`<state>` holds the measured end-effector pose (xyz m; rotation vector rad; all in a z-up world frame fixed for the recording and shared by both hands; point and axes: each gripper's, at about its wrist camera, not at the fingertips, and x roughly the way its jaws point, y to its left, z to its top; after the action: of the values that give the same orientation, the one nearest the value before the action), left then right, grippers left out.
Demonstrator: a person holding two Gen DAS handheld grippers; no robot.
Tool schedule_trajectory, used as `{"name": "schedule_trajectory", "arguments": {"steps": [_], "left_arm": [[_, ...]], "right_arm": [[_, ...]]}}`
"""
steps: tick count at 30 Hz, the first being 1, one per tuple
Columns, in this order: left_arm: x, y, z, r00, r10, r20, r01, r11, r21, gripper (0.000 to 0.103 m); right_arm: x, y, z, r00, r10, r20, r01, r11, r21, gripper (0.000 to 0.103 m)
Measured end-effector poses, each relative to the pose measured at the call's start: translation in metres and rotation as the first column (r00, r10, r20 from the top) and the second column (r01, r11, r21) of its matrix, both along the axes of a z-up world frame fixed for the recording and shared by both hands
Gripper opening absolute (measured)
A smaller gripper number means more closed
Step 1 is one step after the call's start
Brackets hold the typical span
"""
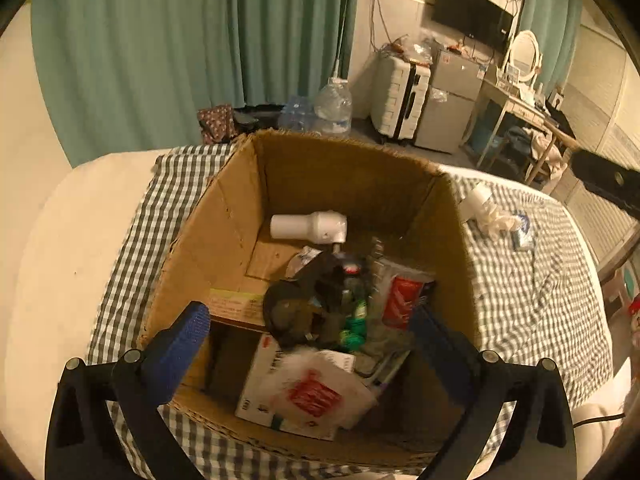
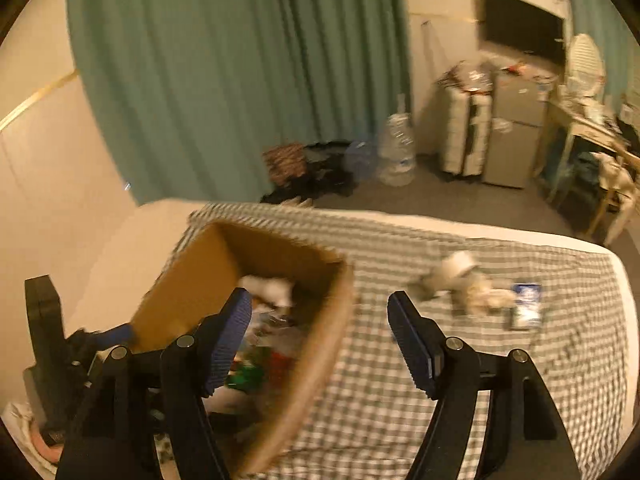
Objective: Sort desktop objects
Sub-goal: 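Drop sachet into cardboard box with left tool while right tool drops bead bracelet, then grasp black hair tie with left tool while right tool grasps blue tissue pack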
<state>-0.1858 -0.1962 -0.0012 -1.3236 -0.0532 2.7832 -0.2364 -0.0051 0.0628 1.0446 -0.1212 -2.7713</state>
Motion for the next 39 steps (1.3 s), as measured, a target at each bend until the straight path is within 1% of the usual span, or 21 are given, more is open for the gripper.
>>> {"name": "schedule_trajectory", "arguments": {"steps": [3,4,6,8,9,11,12,14,15,17,19,21,24,26,28,29,31,33,36,39], "left_arm": [[0.011,0.022,0.017,0.999,-0.013,-0.035,0.013,1.000,0.003,0.103],[0.013,0.030,0.022,0.999,-0.020,-0.048,0.020,1.000,0.007,0.103],[0.024,0.054,0.034,0.994,-0.050,-0.095,0.052,0.998,0.027,0.103],[0.031,0.074,0.040,0.990,-0.064,-0.127,0.070,0.997,0.044,0.103],[0.035,0.091,0.039,0.988,-0.082,-0.127,0.092,0.993,0.070,0.103],[0.034,0.113,0.033,0.990,-0.100,-0.101,0.111,0.988,0.108,0.103],[0.034,0.129,0.024,0.992,-0.105,-0.074,0.114,0.984,0.137,0.103],[0.032,0.150,0.009,0.993,-0.113,-0.028,0.116,0.980,0.159,0.103],[0.030,0.166,-0.005,0.993,-0.114,0.002,0.112,0.980,0.162,0.103],[0.026,0.184,-0.023,0.993,-0.112,0.022,0.108,0.983,0.147,0.103],[0.019,0.202,-0.044,0.993,-0.113,0.038,0.107,0.986,0.125,0.103],[0.006,0.214,-0.066,0.989,-0.118,0.085,0.106,0.985,0.136,0.103],[-0.011,0.216,-0.089,0.989,-0.099,0.113,0.080,0.984,0.162,0.103],[-0.023,0.219,-0.101,0.991,-0.066,0.113,0.049,0.988,0.145,0.103],[-0.044,0.220,-0.113,0.993,-0.031,0.114,0.017,0.993,0.117,0.103],[-0.050,0.217,-0.117,0.993,-0.024,0.113,0.012,0.994,0.108,0.103],[-0.069,0.217,-0.125,0.997,-0.012,0.082,0.005,0.996,0.085,0.103],[-0.084,0.217,-0.134,0.999,-0.014,0.047,0.011,0.999,0.050,0.103],[-0.102,0.223,-0.147,0.999,-0.032,0.032,0.030,0.999,0.033,0.103],[-0.113,0.229,-0.156,0.999,-0.032,0.011,0.033,0.999,-0.032,0.103]], "right_arm": [[0.026,0.045,0.009,0.995,-0.083,-0.050,0.083,0.997,-0.004,0.073],[0.039,0.063,0.009,0.990,-0.119,-0.070,0.119,0.993,-0.001,0.080],[0.058,0.086,0.008,0.979,-0.171,-0.107,0.173,0.985,0.015,0.086],[0.079,0.108,-0.002,0.971,-0.198,-0.136,0.205,0.978,0.034,0.086],[0.086,0.119,-0.008,0.971,-0.200,-0.132,0.206,0.978,0.035,0.086],[0.099,0.138,-0.025,0.971,-0.210,-0.115,0.214,0.977,0.024,0.086],[0.104,0.146,-0.034,0.968,-0.224,-0.111,0.226,0.974,0.012,0.086],[0.110,0.164,-0.052,0.967,-0.238,-0.086,0.238,0.971,-0.014,0.086],[0.111,0.171,-0.058,0.967,-0.242,-0.077,0.241,0.970,-0.022,0.086],[0.113,0.180,-0.071,0.965,-0.253,-0.071,0.252,0.967,-0.029,0.086],[0.116,0.187,-0.082,0.960,-0.262,-0.098,0.259,0.965,-0.036,0.086],[0.113,0.191,-0.092,0.957,-0.261,-0.130,0.258,0.965,-0.038,0.086],[0.102,0.196,-0.108,0.955,-0.258,-0.144,0.255,0.966,-0.037,0.086],[0.091,0.202,-0.119,0.957,-0.260,-0.130,0.256,0.965,-0.050,0.086],[0.075,0.213,-0.131,0.957,-0.268,-0.111,0.261,0.963,-0.072,0.086],[0.066,0.218,-0.137,0.957,-0.272,-0.101,0.265,0.961,-0.080,0.086],[0.048,0.226,-0.146,0.960,-0.269,-0.076,0.263,0.961,-0.080,0.086],[0.029,0.231,-0.155,0.964,-0.259,-0.057,0.256,0.965,-0.063,0.086],[0.001,0.232,-0.170,0.968,-0.244,-0.048,0.244,0.970,-0.016,0.086],[-0.029,0.235,-0.187,0.976,-0.218,-0.029,0.218,0.976,0.007,0.086]]}}
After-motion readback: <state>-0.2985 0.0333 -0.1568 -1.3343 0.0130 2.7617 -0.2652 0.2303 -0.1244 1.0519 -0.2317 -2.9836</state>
